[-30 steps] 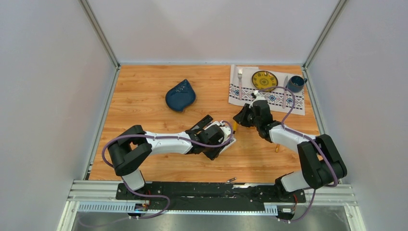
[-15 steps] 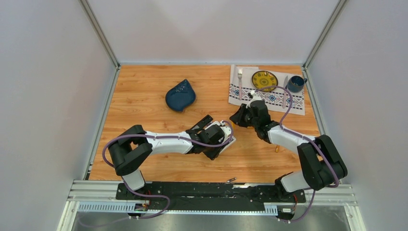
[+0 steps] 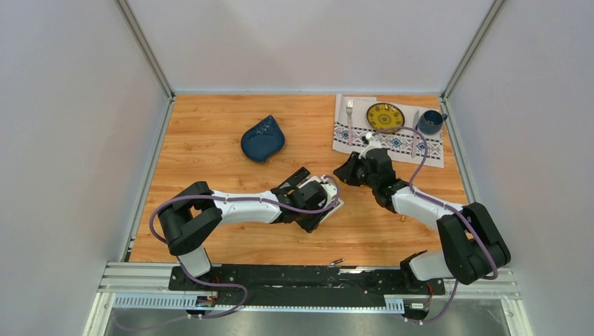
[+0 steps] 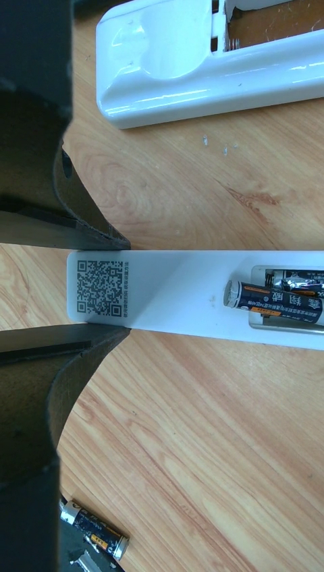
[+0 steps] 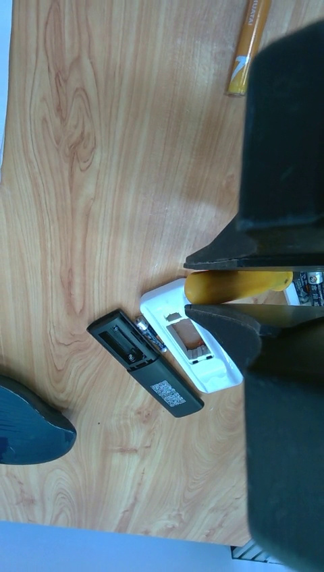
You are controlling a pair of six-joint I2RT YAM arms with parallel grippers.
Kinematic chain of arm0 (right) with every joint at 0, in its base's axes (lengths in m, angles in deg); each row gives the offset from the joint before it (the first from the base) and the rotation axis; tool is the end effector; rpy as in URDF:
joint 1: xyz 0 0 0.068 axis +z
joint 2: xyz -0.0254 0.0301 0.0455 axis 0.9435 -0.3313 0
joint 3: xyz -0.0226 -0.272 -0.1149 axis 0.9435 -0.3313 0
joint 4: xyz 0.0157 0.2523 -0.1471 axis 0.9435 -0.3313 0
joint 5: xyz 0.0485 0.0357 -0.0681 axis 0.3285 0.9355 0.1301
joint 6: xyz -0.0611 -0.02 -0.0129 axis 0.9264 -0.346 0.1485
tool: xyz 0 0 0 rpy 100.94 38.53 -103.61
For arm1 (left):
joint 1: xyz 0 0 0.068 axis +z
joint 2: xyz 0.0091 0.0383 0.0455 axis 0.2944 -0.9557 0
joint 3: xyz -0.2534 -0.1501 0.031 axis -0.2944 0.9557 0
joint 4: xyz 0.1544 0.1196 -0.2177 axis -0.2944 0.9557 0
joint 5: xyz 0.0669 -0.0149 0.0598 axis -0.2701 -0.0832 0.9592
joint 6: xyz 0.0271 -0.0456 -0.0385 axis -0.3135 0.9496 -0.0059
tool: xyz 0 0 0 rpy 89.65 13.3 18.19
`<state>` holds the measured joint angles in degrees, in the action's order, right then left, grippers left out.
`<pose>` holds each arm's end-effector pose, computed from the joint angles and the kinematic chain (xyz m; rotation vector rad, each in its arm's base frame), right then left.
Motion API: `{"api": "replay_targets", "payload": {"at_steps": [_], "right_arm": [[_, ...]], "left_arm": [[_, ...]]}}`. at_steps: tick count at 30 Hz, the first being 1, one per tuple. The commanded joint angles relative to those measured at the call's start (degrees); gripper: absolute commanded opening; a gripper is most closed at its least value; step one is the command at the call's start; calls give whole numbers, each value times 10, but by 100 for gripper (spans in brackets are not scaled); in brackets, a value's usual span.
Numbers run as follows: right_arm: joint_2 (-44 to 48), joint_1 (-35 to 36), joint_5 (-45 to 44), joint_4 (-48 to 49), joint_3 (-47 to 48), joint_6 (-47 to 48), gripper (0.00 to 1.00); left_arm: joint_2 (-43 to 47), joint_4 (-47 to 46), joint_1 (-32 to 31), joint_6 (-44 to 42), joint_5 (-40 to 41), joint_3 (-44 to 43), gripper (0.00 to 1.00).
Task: Unload the batteries from the remote control
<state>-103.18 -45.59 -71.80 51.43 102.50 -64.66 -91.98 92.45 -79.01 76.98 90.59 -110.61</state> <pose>0.2826 0.1416 0.1811 0.0535 2.2165 0.7625 0.1764 -0.3267 0.1450 1.0052 2.4465 -0.4578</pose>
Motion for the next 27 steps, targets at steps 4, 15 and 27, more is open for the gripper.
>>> {"api": "replay_targets", "payload": {"at_steps": [4, 15, 27], "right_arm": [[63, 3, 10, 103, -74, -111, 0], [165, -2, -78, 187, -184, -131, 0], [126, -2, 114, 347, -175, -31, 0]], "left_arm": [[-43, 27, -5, 19, -28, 31, 0], [-43, 20, -5, 22, -34, 33, 0], [-46, 15, -5, 25, -37, 34, 0]]}}
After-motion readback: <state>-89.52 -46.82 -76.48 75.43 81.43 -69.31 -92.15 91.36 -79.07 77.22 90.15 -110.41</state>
